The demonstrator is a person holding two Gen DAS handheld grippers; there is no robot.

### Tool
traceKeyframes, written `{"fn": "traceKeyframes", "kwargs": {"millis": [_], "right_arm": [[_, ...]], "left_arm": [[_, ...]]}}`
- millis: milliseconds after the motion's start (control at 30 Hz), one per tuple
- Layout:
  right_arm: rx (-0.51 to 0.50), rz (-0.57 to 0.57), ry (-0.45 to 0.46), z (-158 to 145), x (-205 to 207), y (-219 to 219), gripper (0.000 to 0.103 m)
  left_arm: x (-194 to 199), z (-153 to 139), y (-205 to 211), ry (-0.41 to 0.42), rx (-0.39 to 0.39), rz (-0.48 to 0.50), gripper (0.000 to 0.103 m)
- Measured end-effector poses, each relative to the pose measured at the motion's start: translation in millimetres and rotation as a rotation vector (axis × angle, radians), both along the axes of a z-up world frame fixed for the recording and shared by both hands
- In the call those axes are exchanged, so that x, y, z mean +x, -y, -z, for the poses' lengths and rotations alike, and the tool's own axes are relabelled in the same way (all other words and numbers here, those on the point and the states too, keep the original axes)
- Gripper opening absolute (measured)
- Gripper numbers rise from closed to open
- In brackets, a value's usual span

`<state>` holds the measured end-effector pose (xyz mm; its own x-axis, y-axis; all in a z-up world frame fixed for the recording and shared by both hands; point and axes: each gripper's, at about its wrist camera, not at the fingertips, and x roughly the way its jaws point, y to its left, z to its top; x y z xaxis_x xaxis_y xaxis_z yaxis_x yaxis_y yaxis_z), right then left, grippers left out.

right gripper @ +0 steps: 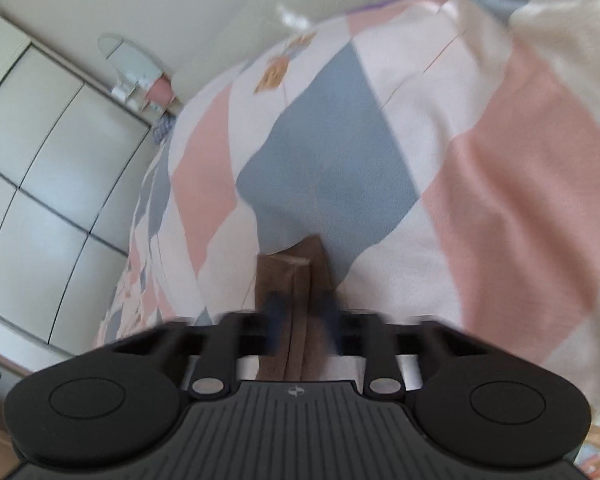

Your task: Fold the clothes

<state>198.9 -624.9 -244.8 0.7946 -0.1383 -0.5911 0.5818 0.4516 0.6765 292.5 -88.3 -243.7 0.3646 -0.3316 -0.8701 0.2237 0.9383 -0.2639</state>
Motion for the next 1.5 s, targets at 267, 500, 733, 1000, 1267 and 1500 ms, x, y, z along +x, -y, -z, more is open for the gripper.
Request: {"fn": "traceKeyframes", "kwargs": {"millis": [267,500,733,1000,1267,1500], "right_arm": [[-0.173,0.025,-0.079,-77,29,-47,0.002],[-0.544,-0.512,0.234,-192,115,-245,0.001],[-0.504,-1.166,0.287,-133,114,-490,0.001],[-0.403,-1.386,-0.145,13,86,-569,0.023],[-0.646,-1.159,-0.210,-12,58,-469,0.048],[-0.653,-0.934,-0.288,-12,69,-377,0.048]], "left_arm": [[-7,-16,-64,0.018,-0.036,-0.125,0.043],[-24,-23,-154,0.015,-0.068,-0.299,0.043],[-59,-7,-253,-0.039,-0.067,-0.506,0.043],[-49,-1,-279,-0.063,-0.166,-0.530,0.043],[33,7,-218,0.005,-0.165,-0.325,0.045],[47,26,-181,0.017,0.028,-0.192,0.021]]}}
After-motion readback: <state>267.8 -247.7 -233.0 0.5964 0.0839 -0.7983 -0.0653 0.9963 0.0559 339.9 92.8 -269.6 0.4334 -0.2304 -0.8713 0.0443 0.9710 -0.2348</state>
